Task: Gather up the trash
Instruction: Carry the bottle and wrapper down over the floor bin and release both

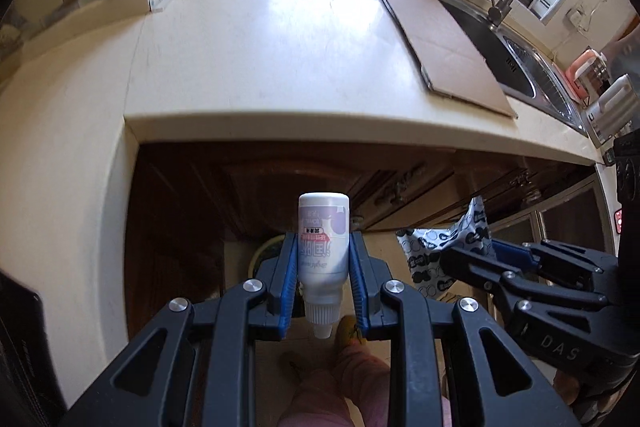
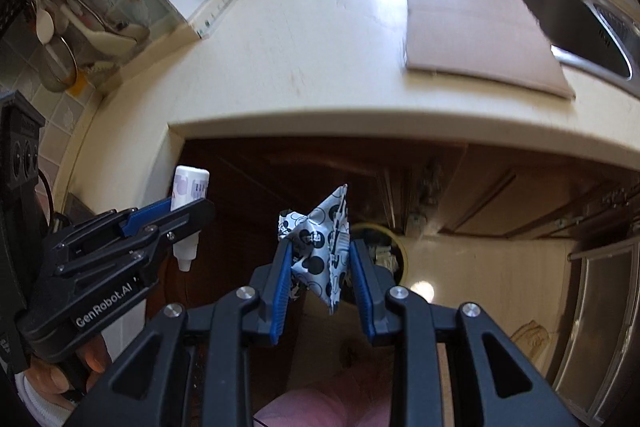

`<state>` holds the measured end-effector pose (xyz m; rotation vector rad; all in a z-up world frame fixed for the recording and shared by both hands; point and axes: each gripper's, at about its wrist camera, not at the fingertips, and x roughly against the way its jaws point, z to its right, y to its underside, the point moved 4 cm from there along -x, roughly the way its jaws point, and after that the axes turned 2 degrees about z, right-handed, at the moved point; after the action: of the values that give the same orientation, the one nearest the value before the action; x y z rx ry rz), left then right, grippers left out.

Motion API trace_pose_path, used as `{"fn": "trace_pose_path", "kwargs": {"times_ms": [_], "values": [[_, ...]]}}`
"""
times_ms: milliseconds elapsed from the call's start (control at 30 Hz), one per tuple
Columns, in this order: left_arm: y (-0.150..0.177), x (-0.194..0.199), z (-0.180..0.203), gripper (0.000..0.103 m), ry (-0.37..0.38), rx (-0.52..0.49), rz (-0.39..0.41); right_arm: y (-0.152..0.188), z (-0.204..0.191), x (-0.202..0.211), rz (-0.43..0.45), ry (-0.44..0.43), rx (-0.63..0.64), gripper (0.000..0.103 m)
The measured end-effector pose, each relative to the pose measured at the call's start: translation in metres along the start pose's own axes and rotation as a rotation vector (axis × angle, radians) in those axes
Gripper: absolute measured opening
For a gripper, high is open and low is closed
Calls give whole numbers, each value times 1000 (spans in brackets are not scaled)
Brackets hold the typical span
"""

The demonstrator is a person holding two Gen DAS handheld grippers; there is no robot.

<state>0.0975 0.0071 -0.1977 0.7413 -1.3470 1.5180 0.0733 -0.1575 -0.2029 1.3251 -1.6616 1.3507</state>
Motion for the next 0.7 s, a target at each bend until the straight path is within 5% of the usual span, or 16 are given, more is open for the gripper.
{"fn": "trace_pose_path", "kwargs": {"times_ms": [700], "values": [[118,-220,-47,23,-34,146,-121,77,70,-230,-207,35,45,31]]}}
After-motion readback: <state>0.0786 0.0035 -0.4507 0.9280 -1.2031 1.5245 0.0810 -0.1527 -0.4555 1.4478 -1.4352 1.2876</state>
